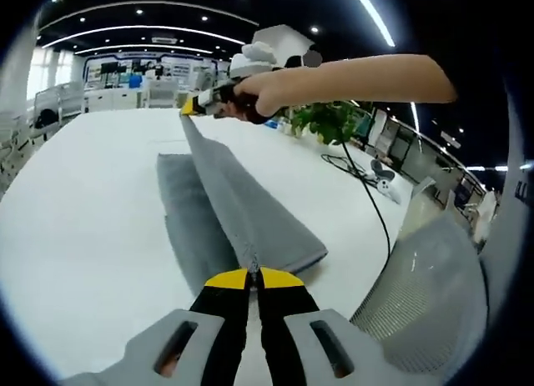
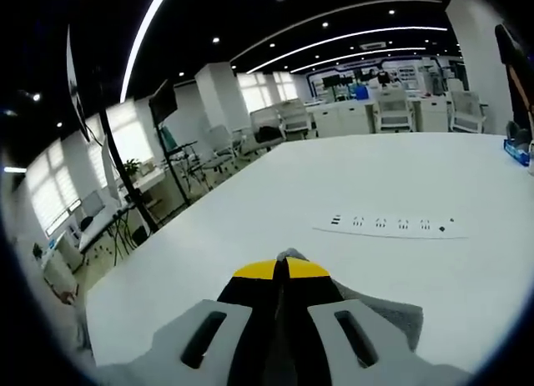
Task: Fold the towel on the table until its edges align and the towel forms a compact rectangular stack.
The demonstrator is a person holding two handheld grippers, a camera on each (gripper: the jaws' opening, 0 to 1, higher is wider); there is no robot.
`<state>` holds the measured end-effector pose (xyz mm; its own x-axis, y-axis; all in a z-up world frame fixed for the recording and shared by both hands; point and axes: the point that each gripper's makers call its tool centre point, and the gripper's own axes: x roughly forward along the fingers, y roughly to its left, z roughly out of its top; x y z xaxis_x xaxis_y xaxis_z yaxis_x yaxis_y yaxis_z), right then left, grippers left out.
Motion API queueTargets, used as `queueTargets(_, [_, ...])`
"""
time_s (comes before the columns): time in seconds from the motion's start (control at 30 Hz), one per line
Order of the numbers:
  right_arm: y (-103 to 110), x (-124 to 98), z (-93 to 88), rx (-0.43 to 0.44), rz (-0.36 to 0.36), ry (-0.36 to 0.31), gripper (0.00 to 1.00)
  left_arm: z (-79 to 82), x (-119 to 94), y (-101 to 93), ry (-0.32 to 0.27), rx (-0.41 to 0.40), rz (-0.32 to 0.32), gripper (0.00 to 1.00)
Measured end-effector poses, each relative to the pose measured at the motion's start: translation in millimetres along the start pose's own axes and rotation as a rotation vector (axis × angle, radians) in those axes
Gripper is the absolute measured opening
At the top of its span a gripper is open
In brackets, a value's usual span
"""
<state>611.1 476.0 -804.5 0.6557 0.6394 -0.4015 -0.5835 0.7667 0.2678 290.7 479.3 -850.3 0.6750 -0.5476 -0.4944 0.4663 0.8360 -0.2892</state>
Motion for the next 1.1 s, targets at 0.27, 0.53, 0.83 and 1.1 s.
queueTargets(0.27, [-6, 21, -22.9, -0.029, -0.012, 0.060, 0.00, -13.2, 2, 16.5, -0.012, -0.160, 0.025, 0.04])
queueTargets(0.53, [5, 38, -45.4, -0.050, 0.004, 0.107, 0.00, -26.1, 3, 26.6, -0.025, -0.289, 0.023, 0.03])
queueTargets(0.83, [2, 58, -69.1, -0.070, -0.008, 0.145, 0.00, -39.3, 7, 33.9, -0.008, -0.360, 0.025, 0.04])
queueTargets(1.1, [2, 66, -78.8, -0.047, -0.013, 0.157, 0.00, -46.3, 10, 36.9, 0.010, -0.364, 0.029, 0.03])
